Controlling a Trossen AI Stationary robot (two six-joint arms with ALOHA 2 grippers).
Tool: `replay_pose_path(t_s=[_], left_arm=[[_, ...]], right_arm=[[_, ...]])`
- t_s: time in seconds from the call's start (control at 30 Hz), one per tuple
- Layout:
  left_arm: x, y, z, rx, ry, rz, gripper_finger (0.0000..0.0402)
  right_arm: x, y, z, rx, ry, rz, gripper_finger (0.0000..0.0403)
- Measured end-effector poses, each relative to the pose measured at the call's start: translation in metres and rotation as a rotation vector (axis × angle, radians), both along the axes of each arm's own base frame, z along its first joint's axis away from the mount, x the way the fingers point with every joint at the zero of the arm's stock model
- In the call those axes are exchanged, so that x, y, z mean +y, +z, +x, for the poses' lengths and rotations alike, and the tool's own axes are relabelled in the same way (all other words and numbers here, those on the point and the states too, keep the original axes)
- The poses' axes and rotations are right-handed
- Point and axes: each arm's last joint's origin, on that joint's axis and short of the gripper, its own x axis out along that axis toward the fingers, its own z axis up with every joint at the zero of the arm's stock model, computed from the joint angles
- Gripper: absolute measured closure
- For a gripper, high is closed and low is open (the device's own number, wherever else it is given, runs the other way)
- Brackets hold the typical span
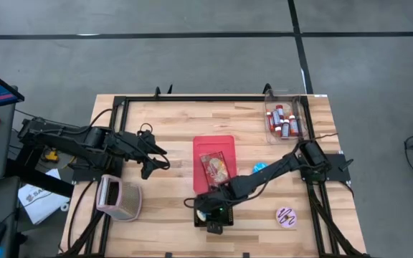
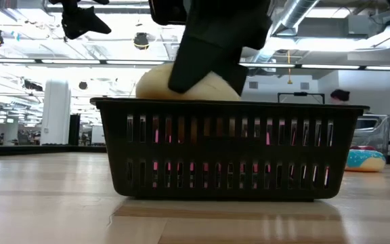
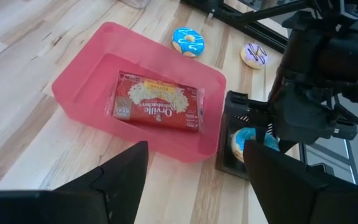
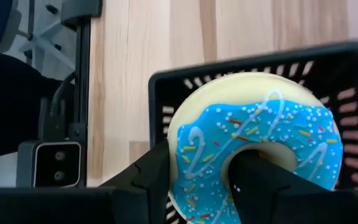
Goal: Pick & Place Food Item
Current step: Put the top blue donut into the black bin
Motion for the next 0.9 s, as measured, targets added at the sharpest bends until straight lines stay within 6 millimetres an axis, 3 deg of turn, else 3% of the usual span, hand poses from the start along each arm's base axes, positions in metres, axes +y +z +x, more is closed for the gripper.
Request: replay_pose_path(t_s=[0.27, 0.67, 0.9], left_arm=[[0.000, 0.000, 0.000, 0.000, -0.003, -0.002, 0.0141], [-0.004, 0.000, -0.001, 0.000, -0.021, -0.008, 0.0141], [-0.004, 0.000, -0.001, 0.001, -0.020, -0.008, 0.0141]], right_arm=[[-0.004, 0.001, 0.002, -0.009, 0.030, 0.013, 0.0255], [-0.009, 0.002, 0.006, -0.020, 0.010, 0.043, 0.0193], [-0.014, 0.001, 0.007, 0.000, 0.005, 0.039, 0.0190]])
